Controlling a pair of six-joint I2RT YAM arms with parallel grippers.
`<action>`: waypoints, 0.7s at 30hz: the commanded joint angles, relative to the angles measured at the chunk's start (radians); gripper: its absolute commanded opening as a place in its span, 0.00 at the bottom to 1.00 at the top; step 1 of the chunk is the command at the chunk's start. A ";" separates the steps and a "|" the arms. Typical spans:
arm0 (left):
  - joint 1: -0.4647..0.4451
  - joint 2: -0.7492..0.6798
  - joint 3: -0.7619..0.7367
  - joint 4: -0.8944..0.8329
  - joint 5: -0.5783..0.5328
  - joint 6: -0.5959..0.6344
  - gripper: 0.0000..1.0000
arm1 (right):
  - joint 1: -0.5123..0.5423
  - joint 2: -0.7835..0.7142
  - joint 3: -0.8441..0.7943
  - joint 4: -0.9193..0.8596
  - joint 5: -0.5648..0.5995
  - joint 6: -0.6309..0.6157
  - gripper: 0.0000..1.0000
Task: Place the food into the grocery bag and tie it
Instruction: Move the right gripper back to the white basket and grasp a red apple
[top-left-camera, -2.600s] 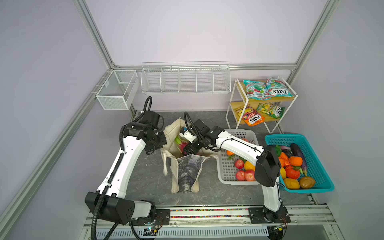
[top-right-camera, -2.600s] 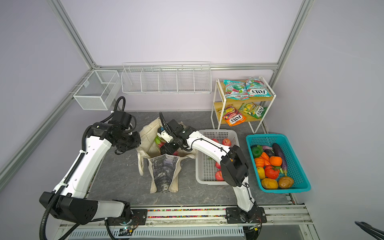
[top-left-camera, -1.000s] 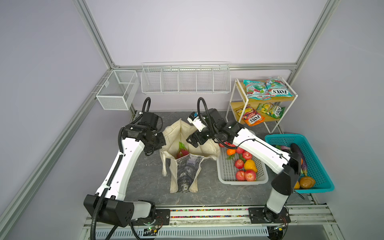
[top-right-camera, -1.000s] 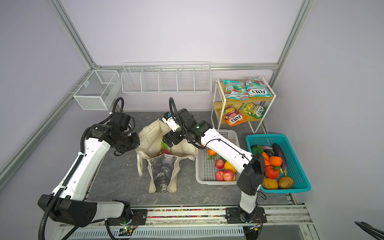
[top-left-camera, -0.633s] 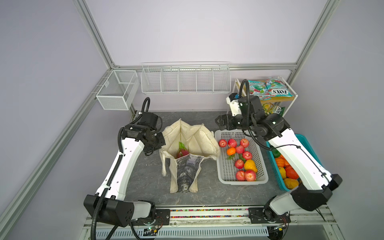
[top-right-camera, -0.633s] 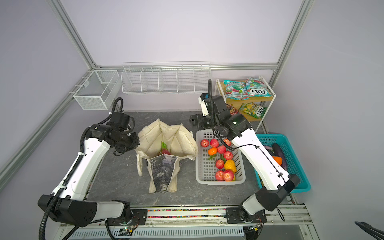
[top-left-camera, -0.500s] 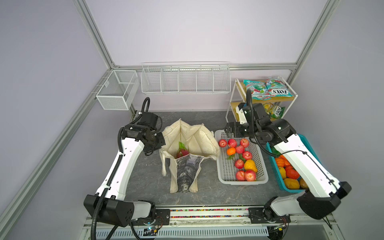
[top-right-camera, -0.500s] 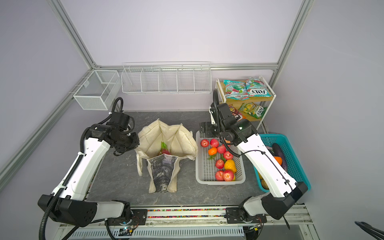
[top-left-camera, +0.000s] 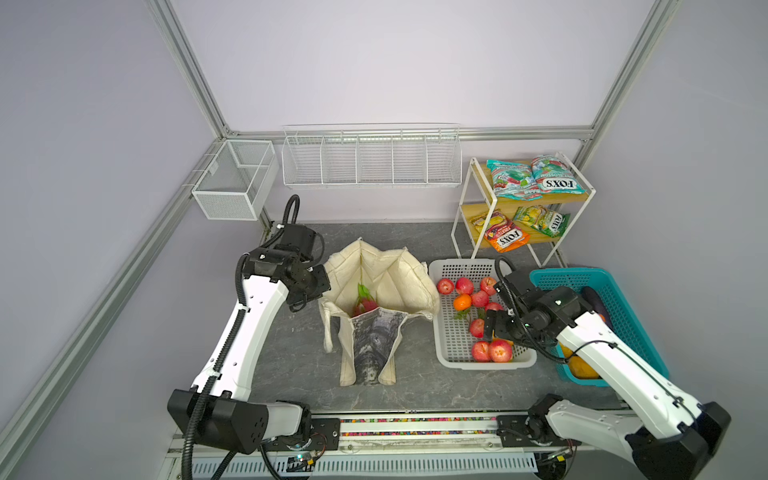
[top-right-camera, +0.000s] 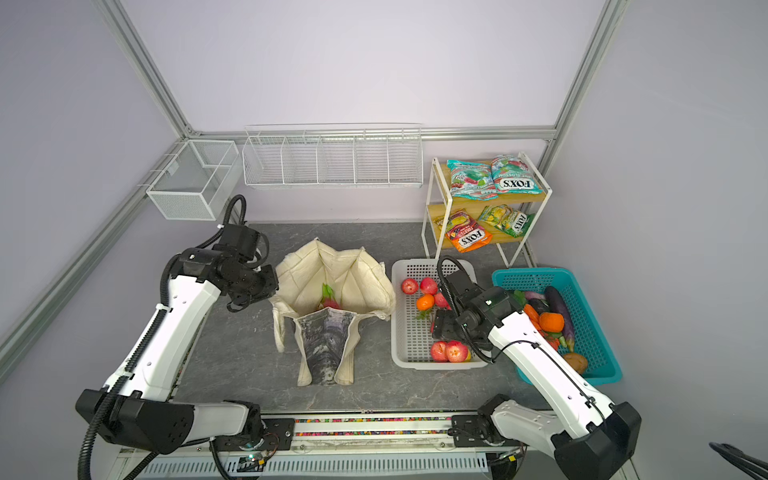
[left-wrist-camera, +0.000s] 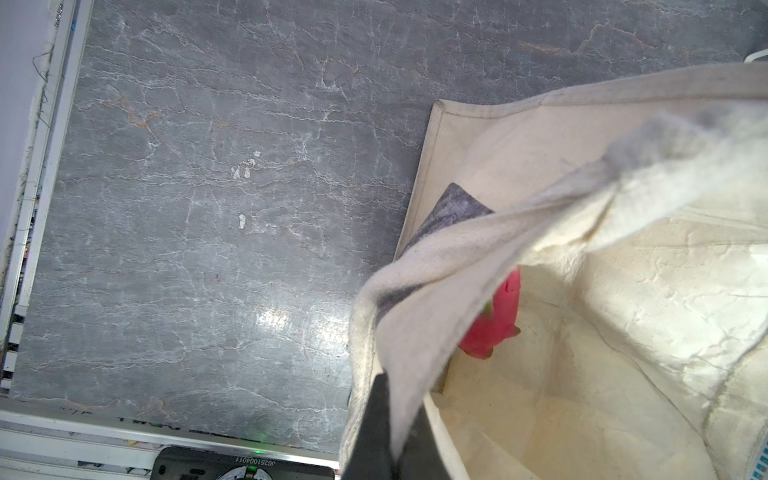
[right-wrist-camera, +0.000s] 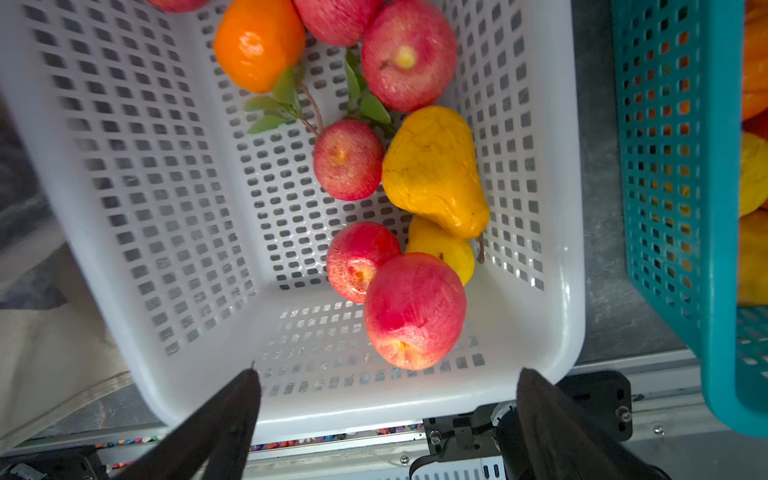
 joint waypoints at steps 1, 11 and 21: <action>0.005 -0.006 -0.017 -0.006 0.006 0.008 0.00 | -0.027 0.011 -0.037 0.013 -0.024 0.035 0.97; 0.005 -0.006 -0.020 -0.003 0.011 0.010 0.00 | -0.074 0.085 -0.079 0.065 -0.069 0.010 0.96; 0.005 -0.008 -0.018 -0.007 -0.001 0.014 0.00 | -0.076 0.133 -0.144 0.109 -0.094 0.005 0.95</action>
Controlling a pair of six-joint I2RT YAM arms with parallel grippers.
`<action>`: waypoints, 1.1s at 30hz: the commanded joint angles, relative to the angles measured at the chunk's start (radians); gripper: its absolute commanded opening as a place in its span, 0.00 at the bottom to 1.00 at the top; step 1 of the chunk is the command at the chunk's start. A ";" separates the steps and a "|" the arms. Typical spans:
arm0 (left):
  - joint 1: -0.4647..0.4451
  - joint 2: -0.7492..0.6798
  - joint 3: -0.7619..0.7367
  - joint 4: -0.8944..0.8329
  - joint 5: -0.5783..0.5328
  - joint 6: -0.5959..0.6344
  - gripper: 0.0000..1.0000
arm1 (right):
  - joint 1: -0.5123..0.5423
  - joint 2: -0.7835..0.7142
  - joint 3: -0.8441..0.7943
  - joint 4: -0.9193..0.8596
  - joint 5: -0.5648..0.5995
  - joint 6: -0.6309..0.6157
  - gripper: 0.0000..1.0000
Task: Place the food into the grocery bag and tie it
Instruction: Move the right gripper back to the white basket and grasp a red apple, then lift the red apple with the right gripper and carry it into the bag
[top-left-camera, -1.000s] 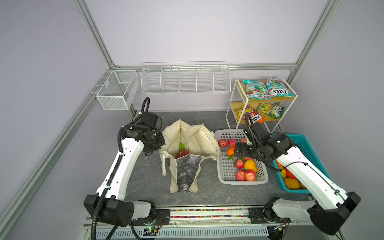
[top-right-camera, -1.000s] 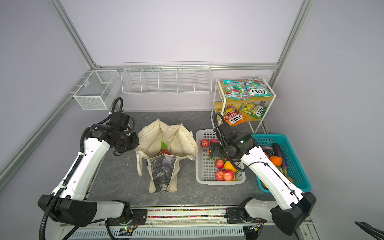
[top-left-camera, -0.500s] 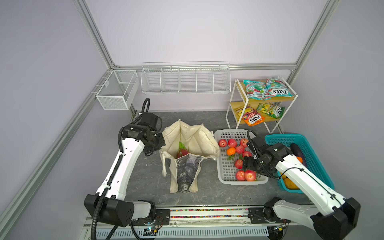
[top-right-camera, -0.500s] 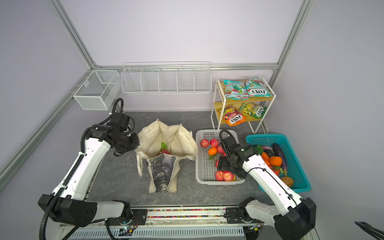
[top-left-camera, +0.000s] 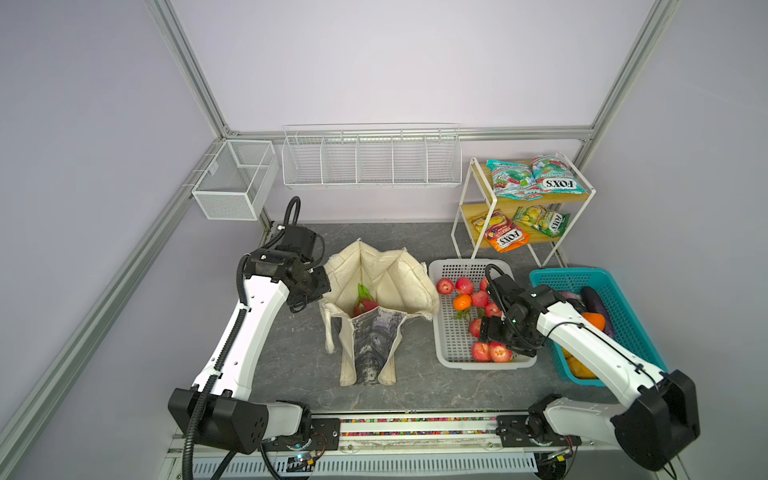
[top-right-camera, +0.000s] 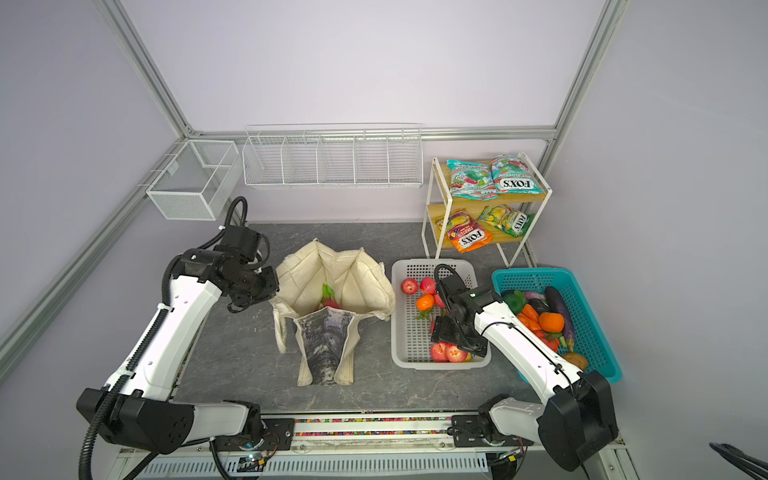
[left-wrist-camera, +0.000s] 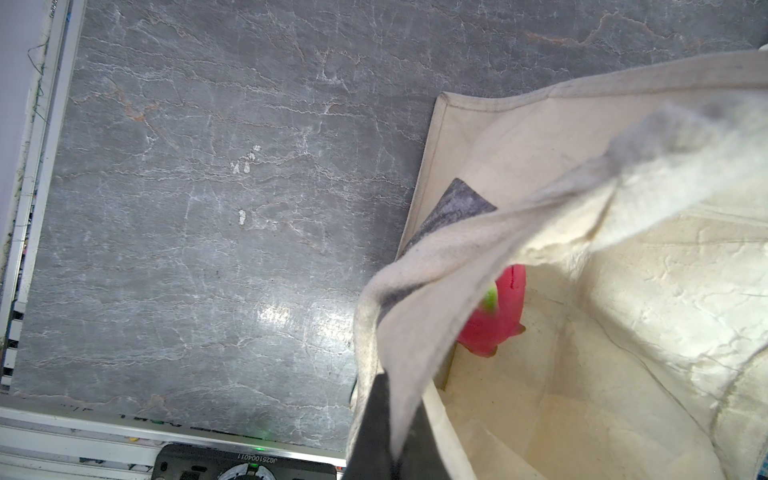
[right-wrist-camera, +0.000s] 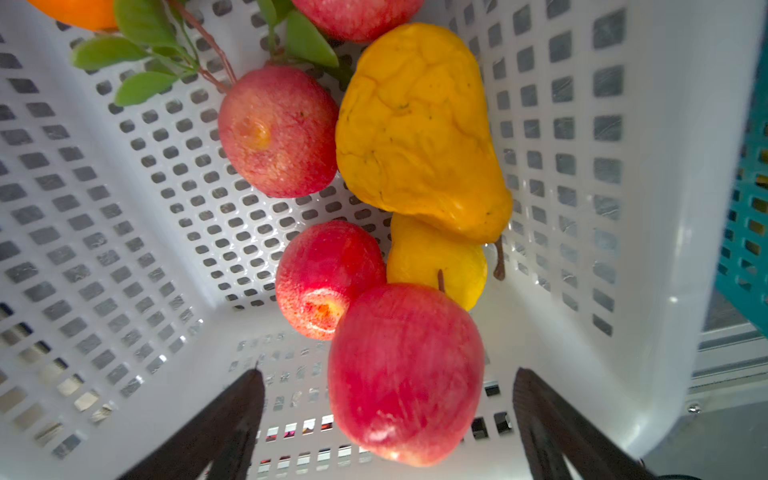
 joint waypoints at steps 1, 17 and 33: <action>0.004 -0.010 -0.006 -0.009 -0.004 0.010 0.00 | -0.006 0.009 -0.031 0.014 -0.013 0.000 0.95; 0.004 0.008 -0.012 0.008 0.019 0.005 0.00 | -0.016 0.002 -0.075 0.037 0.001 -0.011 0.73; 0.004 0.023 0.003 0.011 0.037 0.004 0.00 | -0.017 0.028 0.181 -0.067 0.016 -0.120 0.42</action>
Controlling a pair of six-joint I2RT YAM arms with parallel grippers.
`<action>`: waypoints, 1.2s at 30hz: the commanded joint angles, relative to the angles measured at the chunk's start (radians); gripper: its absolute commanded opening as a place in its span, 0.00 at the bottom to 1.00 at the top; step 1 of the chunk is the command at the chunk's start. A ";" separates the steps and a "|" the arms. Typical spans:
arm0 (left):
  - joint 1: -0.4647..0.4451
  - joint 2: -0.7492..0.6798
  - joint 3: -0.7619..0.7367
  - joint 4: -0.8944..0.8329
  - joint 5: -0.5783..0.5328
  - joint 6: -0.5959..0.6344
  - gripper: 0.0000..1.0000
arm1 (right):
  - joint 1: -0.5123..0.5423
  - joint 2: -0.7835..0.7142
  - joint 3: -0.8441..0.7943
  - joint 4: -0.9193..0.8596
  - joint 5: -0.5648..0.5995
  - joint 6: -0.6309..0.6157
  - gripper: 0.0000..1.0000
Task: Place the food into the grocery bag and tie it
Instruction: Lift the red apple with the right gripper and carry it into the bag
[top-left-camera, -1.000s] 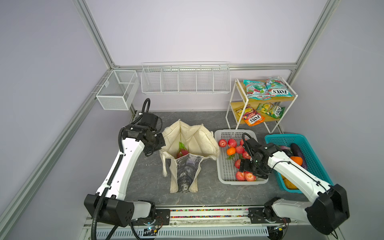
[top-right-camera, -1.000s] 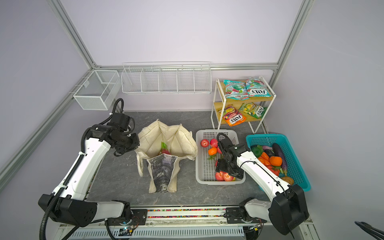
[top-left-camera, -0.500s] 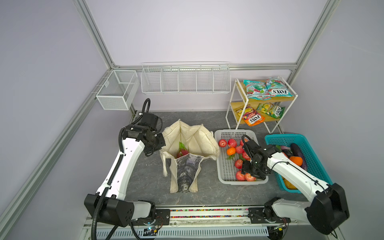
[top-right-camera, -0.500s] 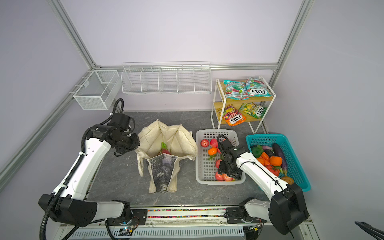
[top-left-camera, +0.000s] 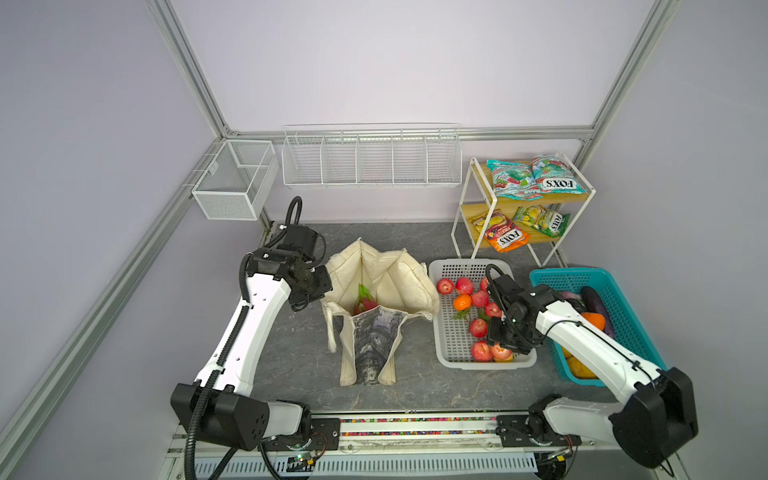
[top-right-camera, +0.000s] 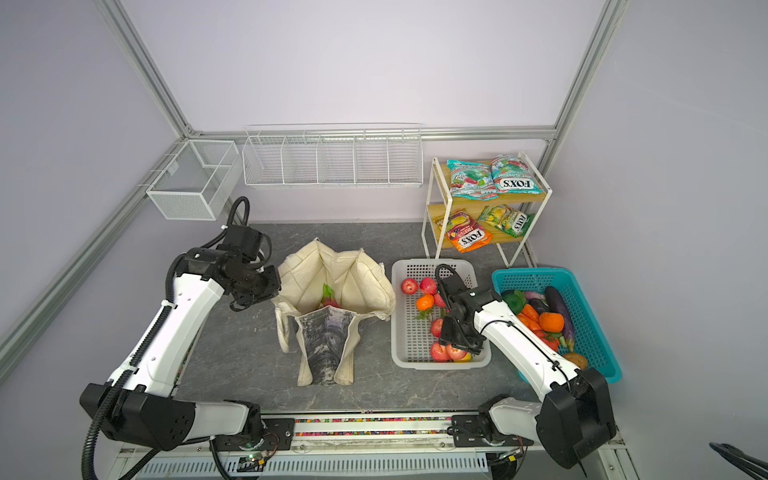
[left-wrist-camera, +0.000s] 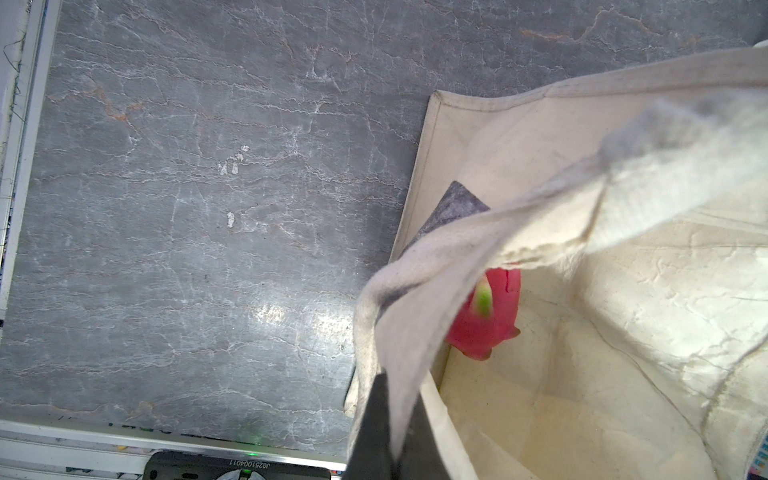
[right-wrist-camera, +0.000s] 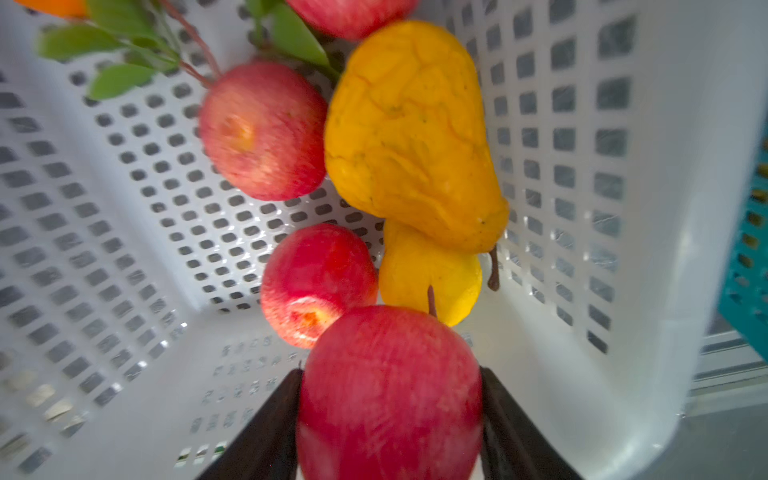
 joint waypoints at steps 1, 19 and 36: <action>0.004 0.007 0.012 -0.010 0.014 0.003 0.00 | 0.003 0.020 0.176 -0.052 0.007 -0.080 0.42; 0.004 -0.006 0.014 -0.002 0.038 -0.018 0.00 | 0.351 0.609 1.038 0.124 -0.394 -0.328 0.39; 0.004 0.007 0.031 -0.016 0.056 -0.012 0.00 | 0.429 0.839 1.046 0.243 -0.430 -0.489 0.37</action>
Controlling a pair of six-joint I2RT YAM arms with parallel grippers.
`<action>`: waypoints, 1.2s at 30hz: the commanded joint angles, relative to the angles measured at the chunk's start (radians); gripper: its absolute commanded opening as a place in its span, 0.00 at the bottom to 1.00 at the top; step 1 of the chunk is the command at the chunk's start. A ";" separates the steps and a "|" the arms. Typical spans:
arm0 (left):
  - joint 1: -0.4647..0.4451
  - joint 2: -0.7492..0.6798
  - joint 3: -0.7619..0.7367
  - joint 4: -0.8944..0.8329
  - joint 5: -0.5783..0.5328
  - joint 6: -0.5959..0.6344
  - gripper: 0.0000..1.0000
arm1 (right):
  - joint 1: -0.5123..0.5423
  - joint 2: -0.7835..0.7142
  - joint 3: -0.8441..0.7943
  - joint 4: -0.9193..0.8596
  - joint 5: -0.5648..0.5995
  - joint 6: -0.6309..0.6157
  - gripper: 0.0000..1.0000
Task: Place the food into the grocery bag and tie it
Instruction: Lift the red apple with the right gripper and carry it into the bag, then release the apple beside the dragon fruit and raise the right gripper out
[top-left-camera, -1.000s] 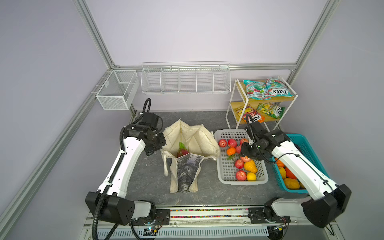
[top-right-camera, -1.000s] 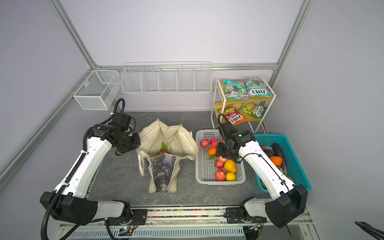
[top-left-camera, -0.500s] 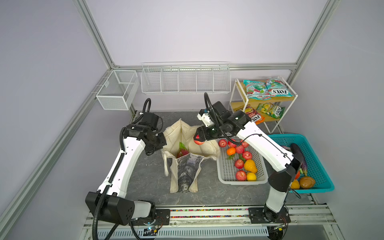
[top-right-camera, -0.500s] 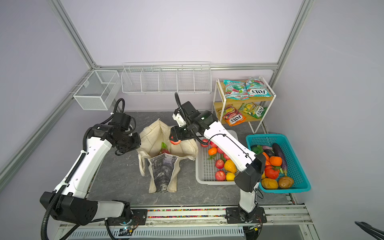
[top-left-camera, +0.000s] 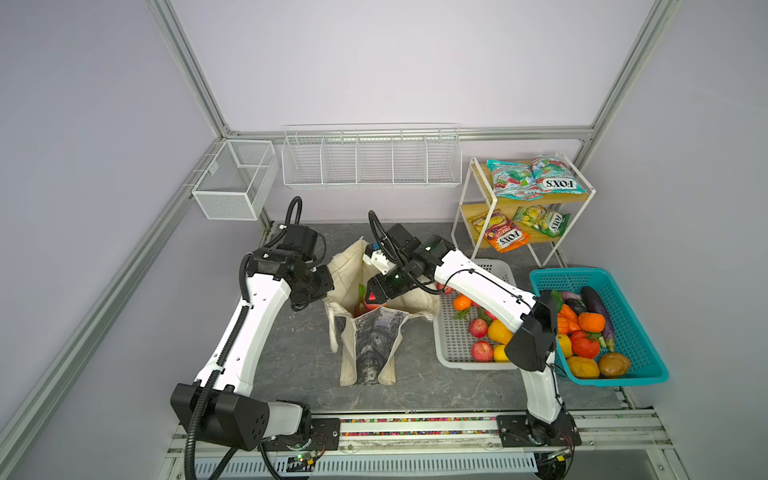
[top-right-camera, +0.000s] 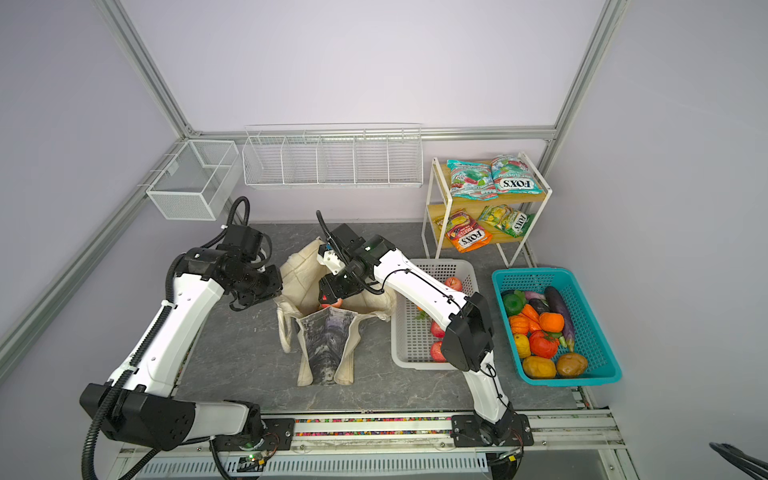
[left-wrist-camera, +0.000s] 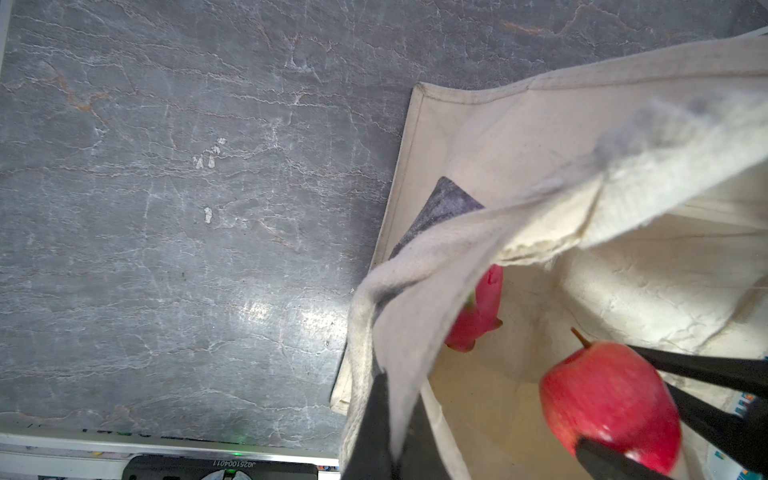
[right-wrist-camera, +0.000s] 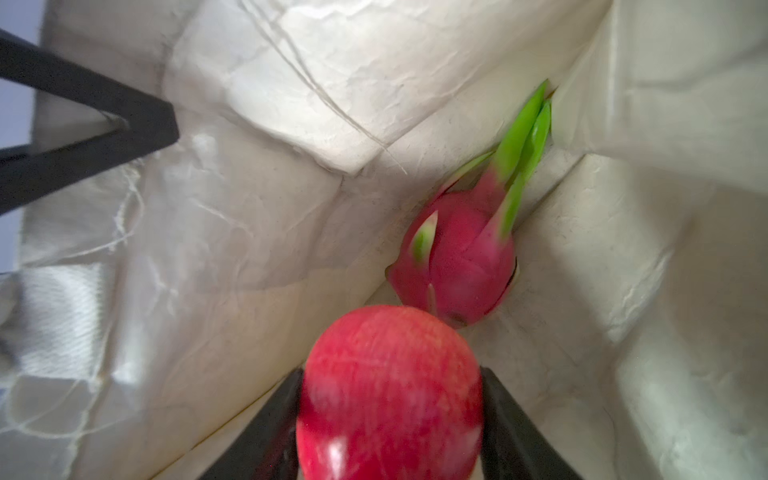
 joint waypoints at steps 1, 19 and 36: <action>0.004 0.007 0.030 -0.021 0.011 -0.004 0.00 | 0.008 0.048 0.007 0.073 -0.016 -0.060 0.36; 0.004 -0.003 0.034 -0.034 0.020 -0.001 0.00 | 0.051 0.104 -0.210 0.323 0.024 0.005 0.36; 0.004 -0.011 0.033 -0.045 0.003 -0.007 0.00 | 0.053 0.063 -0.285 0.388 0.090 -0.048 0.75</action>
